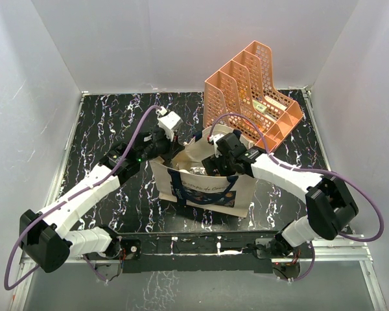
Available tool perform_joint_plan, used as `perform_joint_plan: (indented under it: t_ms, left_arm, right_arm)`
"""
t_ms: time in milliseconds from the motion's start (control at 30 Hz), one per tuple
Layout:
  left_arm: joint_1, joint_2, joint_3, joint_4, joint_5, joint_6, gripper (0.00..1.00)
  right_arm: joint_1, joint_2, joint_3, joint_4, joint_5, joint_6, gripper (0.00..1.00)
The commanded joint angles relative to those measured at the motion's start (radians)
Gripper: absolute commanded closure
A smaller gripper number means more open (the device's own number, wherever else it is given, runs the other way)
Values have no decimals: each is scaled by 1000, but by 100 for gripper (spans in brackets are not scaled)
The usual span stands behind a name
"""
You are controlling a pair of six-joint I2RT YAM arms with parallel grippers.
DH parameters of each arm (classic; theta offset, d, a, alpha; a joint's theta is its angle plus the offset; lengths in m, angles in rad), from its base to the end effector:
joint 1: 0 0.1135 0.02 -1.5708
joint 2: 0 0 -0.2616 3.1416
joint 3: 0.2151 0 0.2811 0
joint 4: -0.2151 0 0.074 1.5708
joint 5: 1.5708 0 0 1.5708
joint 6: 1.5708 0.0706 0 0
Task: Place the personal care products into the canvas bag
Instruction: Adjust the object.
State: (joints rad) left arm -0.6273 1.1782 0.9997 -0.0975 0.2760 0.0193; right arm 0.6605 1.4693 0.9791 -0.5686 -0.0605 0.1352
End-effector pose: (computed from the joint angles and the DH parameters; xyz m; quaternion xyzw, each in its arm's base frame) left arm 0.2619 -0.2136 0.3268 0.3297 0.7228 -0.2835 0.5371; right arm 0.2618 0.2088 0.1714 -0.2585 0.9318 0.1250 0.2220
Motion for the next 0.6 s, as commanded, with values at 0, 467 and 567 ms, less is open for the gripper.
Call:
perform_joint_plan:
  t_ms: [0, 467, 567]
  left_arm:
    - [-2, 10, 5, -26, -30, -28, 100]
    - [-2, 35, 24, -6, -75, -66, 100]
    - [-1, 42, 25, -2, -78, -71, 100]
  right_arm:
    - [52, 30, -73, 43, 57, 71, 3]
    - [91, 324, -66, 18, 14, 194, 1]
    - [90, 407, -43, 26, 35, 200, 0]
